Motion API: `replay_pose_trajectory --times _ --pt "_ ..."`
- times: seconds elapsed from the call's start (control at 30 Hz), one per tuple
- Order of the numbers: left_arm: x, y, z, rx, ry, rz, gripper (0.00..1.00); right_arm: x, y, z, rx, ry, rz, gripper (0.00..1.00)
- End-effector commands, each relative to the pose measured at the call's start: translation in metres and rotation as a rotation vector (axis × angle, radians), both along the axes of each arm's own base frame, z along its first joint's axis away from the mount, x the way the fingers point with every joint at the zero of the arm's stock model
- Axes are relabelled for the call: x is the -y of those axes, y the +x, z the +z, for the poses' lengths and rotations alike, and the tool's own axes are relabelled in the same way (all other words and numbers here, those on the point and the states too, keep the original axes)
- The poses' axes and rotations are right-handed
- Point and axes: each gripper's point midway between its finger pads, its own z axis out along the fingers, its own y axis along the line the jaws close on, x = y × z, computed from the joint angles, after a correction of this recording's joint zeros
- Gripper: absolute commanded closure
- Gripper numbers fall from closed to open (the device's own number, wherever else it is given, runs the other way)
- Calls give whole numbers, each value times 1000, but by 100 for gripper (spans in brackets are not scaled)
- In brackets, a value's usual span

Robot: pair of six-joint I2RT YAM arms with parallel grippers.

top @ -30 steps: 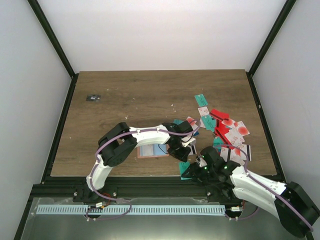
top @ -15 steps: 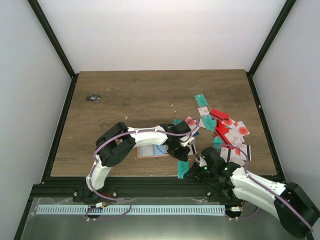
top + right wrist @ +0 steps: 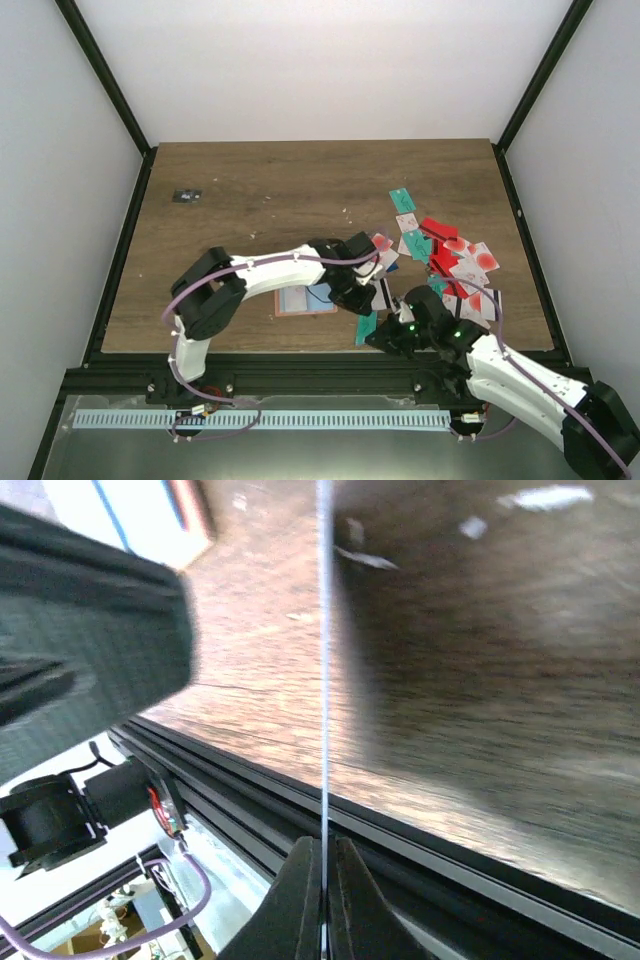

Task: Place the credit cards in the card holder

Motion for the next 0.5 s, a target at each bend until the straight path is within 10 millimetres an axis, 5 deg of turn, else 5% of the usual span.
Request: replay_pose_trajectory --times 0.0,0.27,0.47 --pt "-11 27 71 83 -60 99 93 -3 19 32 104 -2 -12 99" --pt "-74 59 127 179 -71 224 89 -20 51 83 291 -2 47 99" --pt "-130 80 140 212 -52 328 71 -32 79 115 391 -28 63 99"
